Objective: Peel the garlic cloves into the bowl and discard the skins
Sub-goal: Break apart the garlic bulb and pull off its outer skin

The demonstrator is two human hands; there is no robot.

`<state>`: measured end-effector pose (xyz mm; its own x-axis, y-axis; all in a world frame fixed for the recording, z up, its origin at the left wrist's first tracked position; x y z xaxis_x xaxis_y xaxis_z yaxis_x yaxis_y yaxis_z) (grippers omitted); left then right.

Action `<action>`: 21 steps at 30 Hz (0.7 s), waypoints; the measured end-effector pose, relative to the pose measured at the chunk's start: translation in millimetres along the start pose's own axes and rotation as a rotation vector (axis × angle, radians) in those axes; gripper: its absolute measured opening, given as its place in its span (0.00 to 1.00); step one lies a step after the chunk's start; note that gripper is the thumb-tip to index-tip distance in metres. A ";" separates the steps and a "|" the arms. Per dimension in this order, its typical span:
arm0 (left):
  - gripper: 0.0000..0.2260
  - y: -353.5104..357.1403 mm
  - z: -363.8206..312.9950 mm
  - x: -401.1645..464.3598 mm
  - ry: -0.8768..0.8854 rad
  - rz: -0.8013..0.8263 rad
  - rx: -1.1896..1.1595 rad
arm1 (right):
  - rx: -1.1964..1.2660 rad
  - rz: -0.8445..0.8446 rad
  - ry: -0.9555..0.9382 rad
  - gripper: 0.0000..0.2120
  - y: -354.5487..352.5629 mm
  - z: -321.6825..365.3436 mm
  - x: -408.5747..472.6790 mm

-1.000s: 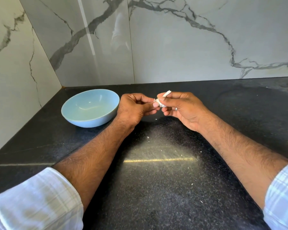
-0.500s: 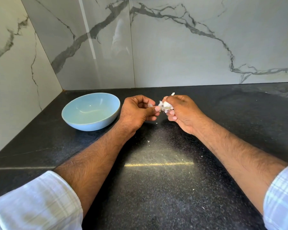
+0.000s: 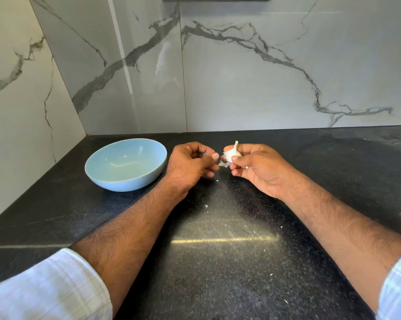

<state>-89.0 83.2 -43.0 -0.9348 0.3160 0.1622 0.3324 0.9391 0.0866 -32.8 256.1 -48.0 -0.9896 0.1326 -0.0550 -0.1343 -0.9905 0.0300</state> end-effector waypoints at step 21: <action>0.01 -3.0 5.8 3.9 -0.037 -0.029 -0.035 | -0.070 0.008 0.044 0.10 6.1 0.2 3.4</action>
<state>-94.4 82.3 -48.3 -0.9479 0.2940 0.1227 0.3086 0.9430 0.1249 -37.0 250.5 -47.8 -0.9874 0.1241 -0.0985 -0.1207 -0.9919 -0.0393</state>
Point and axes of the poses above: each hand's wrist, its own x-axis towards the middle knuckle, its own y-axis out of the palm, z = x × y, the point moved 8 cm from there along x, towards the middle knuckle, and after that the axes turned 8 degrees about -x, right-handed, at the moved point
